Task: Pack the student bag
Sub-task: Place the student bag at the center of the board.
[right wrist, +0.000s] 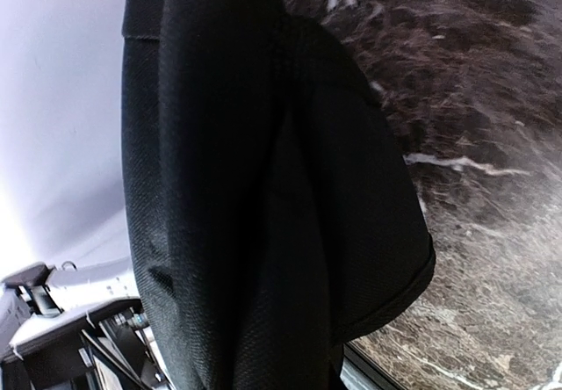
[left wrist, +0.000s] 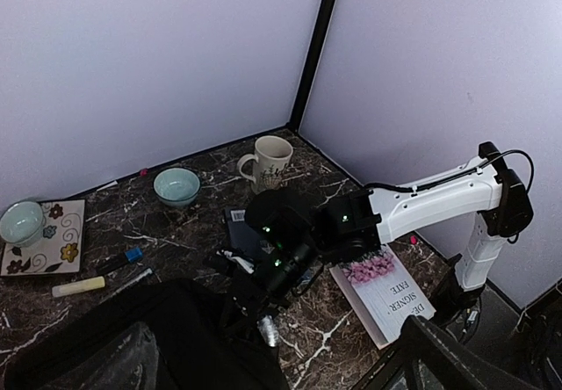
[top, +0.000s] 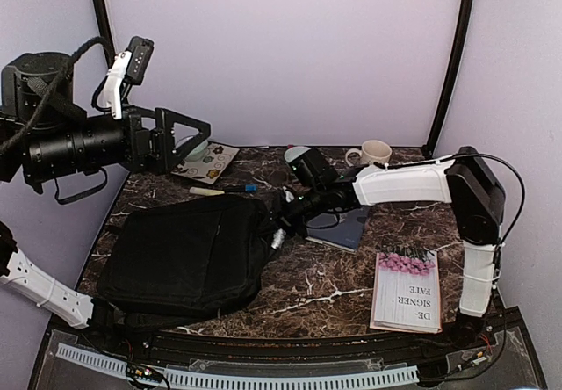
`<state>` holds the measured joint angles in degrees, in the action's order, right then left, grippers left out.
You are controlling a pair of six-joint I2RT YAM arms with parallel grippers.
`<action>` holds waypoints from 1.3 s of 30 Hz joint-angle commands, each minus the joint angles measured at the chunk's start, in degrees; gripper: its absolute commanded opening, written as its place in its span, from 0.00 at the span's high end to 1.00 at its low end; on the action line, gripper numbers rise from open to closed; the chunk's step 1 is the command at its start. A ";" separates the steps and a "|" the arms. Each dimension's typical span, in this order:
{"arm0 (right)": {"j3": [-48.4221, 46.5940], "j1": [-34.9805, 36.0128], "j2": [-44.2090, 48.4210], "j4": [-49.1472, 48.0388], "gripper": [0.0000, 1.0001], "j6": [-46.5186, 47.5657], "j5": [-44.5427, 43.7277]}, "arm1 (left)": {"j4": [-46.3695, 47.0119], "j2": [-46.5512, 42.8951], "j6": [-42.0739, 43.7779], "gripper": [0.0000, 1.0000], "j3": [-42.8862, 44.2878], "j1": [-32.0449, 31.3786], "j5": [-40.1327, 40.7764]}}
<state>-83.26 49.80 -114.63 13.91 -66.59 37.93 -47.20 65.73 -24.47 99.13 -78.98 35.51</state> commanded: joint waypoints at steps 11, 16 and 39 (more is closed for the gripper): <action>10.55 2.21 9.31 -14.38 1.00 -12.66 -16.33 | -7.96 3.20 -10.27 0.01 0.13 -0.10 -7.90; 5.66 5.20 6.19 -10.67 0.93 -9.21 -15.89 | -12.30 3.10 -13.44 0.01 -0.11 0.80 -9.33; 6.37 -6.24 32.74 38.89 0.03 19.86 -41.15 | -9.98 17.23 -8.58 0.01 -4.63 15.85 -31.55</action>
<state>-78.91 47.57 -87.50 43.66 -52.77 3.01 -61.95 80.75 -36.34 94.78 -65.06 10.61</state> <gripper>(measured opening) 0.965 0.986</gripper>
